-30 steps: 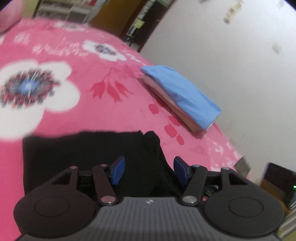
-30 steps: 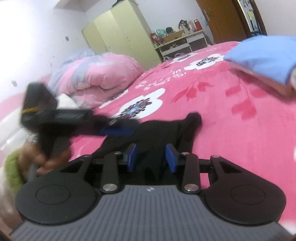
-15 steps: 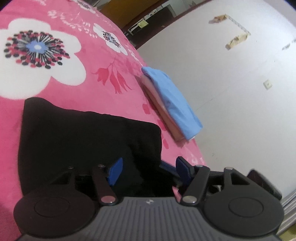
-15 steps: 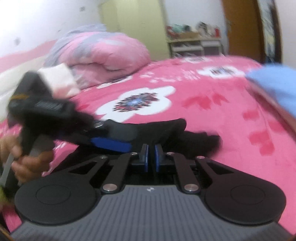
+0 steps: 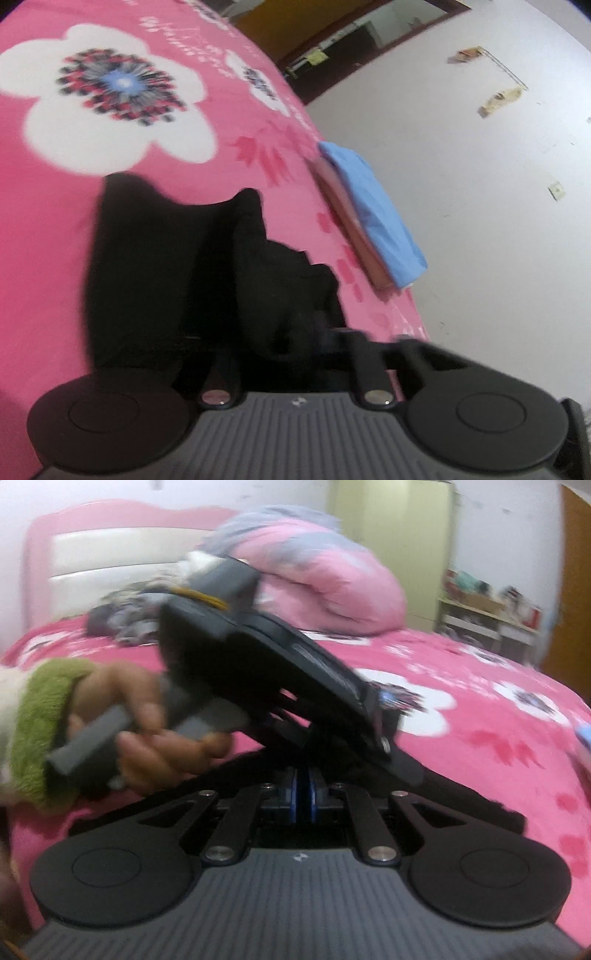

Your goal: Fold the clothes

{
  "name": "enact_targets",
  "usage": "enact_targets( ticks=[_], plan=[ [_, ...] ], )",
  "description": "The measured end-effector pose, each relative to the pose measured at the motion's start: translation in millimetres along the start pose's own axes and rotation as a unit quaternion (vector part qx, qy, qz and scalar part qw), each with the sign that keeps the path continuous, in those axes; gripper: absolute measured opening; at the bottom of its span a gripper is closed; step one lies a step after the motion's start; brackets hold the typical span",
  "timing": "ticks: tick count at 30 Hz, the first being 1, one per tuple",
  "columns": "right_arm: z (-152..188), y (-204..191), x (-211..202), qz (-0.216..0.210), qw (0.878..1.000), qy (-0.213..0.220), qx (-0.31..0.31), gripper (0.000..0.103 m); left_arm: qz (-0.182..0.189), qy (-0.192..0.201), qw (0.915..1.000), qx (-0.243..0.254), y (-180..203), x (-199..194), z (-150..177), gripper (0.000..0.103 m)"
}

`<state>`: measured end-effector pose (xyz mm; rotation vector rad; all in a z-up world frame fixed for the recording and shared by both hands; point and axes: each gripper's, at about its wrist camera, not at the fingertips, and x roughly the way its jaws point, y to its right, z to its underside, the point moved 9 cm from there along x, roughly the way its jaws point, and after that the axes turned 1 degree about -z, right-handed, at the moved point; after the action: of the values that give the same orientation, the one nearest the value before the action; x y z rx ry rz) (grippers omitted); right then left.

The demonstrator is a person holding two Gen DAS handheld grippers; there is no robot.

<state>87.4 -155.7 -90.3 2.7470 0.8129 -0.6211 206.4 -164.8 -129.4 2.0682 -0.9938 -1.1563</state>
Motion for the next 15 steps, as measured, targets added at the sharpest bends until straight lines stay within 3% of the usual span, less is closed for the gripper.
enact_targets(
  ticks=[2, 4, 6, 9, 12, 15],
  plan=[
    [-6.1, -7.1, -5.2, -0.018, 1.000, 0.009, -0.013, 0.007, 0.004, 0.010, 0.9999, -0.010, -6.0, -9.0, 2.0, 0.006],
    [-14.0, -2.8, -16.5, -0.051, 0.999, 0.014, -0.009, 0.017, 0.016, 0.027, 0.9995, -0.008, -6.3, -22.2, 3.3, 0.006],
    [-25.3, 14.9, -32.4, -0.077, 0.996, 0.033, 0.015, 0.031, 0.032, 0.046, 0.9984, -0.001, -3.5, -36.9, 4.4, 0.006],
    [-42.9, 69.9, -45.8, -0.064, 0.993, 0.065, 0.078, 0.033, 0.060, 0.067, 0.9959, 0.008, 1.9, -55.1, 8.2, 0.006],
    [-43.0, 118.3, -23.3, -0.002, 0.996, 0.034, 0.086, 0.033, 0.080, 0.080, 0.9935, 0.011, 6.1, -67.1, 11.8, 0.006],
    [-32.5, 127.8, 19.9, -0.023, 0.997, -0.024, 0.065, 0.030, 0.096, 0.087, 0.9915, 0.010, 8.5, -74.1, 13.6, 0.006]
  ],
)
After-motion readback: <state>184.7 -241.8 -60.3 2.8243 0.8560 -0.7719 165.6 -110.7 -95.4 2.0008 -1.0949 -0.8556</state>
